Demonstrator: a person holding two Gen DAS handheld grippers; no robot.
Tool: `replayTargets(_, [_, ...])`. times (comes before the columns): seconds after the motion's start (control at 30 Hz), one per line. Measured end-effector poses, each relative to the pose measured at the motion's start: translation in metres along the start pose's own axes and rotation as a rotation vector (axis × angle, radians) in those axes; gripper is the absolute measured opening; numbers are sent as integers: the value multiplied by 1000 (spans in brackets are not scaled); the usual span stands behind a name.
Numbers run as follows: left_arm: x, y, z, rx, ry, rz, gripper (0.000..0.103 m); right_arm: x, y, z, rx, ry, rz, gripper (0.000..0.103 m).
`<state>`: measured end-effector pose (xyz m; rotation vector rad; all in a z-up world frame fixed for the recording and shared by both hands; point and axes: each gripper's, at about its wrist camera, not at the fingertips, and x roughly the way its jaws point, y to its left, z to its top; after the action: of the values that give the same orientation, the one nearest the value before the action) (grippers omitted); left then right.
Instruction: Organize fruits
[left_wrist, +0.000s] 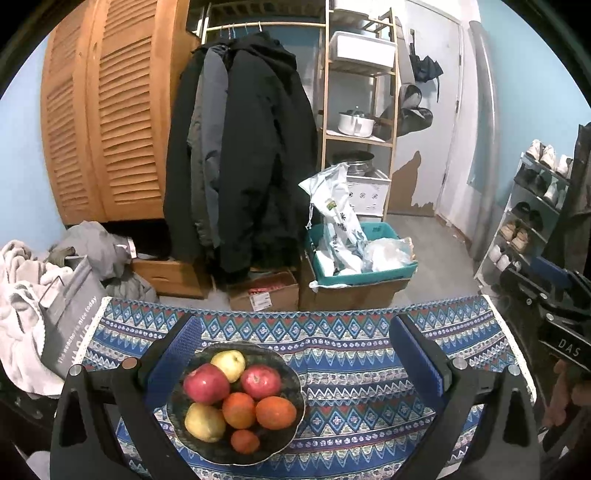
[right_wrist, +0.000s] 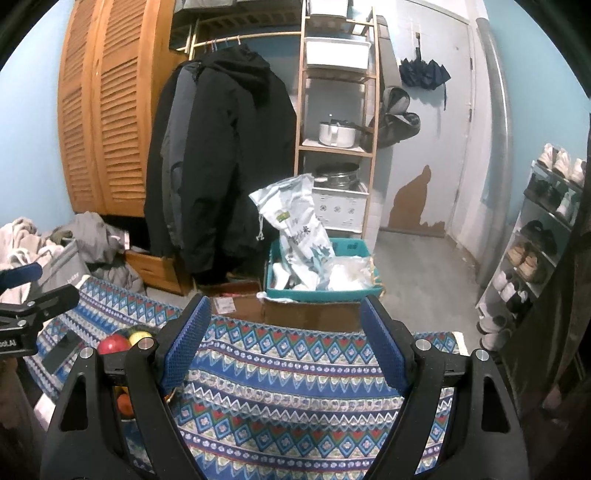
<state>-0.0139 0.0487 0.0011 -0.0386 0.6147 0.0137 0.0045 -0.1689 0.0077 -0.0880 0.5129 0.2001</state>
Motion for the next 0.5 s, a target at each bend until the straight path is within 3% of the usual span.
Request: replayTargets(0.5, [4, 0, 0, -5, 8, -9, 102, 2, 5, -1, -12, 4, 7, 81])
